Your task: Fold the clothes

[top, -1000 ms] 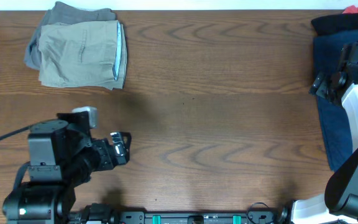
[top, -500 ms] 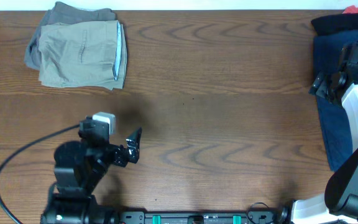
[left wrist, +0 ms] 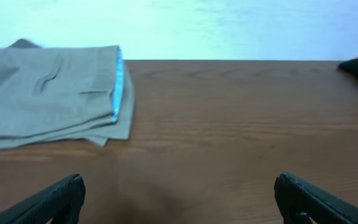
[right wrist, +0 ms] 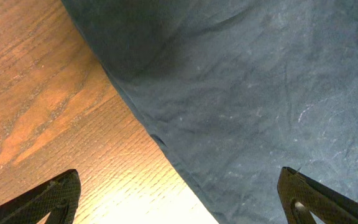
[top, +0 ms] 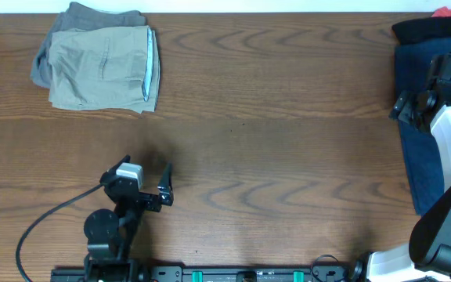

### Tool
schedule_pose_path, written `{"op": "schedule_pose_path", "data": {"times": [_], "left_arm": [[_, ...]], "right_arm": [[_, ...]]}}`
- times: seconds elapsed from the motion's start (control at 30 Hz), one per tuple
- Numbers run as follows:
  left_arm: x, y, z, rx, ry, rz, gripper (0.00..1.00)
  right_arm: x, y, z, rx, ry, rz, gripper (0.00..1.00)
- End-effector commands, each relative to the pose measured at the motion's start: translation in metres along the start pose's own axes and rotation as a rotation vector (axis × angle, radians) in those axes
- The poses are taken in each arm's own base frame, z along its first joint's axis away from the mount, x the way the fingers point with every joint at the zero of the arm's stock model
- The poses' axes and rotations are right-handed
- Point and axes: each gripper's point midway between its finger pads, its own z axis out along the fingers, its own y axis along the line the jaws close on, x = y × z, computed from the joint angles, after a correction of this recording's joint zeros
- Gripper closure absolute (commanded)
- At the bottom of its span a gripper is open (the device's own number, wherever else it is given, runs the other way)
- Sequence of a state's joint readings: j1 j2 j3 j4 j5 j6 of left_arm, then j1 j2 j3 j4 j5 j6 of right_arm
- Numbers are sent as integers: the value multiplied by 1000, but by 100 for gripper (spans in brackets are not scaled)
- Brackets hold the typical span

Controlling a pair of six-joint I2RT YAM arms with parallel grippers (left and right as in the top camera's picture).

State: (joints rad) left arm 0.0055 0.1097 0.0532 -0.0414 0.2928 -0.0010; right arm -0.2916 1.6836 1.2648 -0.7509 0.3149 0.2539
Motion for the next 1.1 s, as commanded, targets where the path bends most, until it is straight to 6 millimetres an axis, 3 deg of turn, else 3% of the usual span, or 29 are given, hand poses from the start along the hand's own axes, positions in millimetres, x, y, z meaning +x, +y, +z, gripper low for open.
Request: {"op": "schedule_pose_path", "data": {"times": [0.0,0.13,0.3,1.07], "left_arm": [[-1,11,-2,-53,-36,12,2],[8,16,-1,-76,-25,8,2],[-2,17,-4,-86,-70,17,2],[0,23,-4,-111,-60,10,2]], "right_arm": [[-2,-5,-3,16,-11,-3,1],[-2,-5,-3,16,-11,-3,1],[-2,-5,-3,16,-11,-3,1],[-2,-5,-3,16,-11,-3,1]]}}
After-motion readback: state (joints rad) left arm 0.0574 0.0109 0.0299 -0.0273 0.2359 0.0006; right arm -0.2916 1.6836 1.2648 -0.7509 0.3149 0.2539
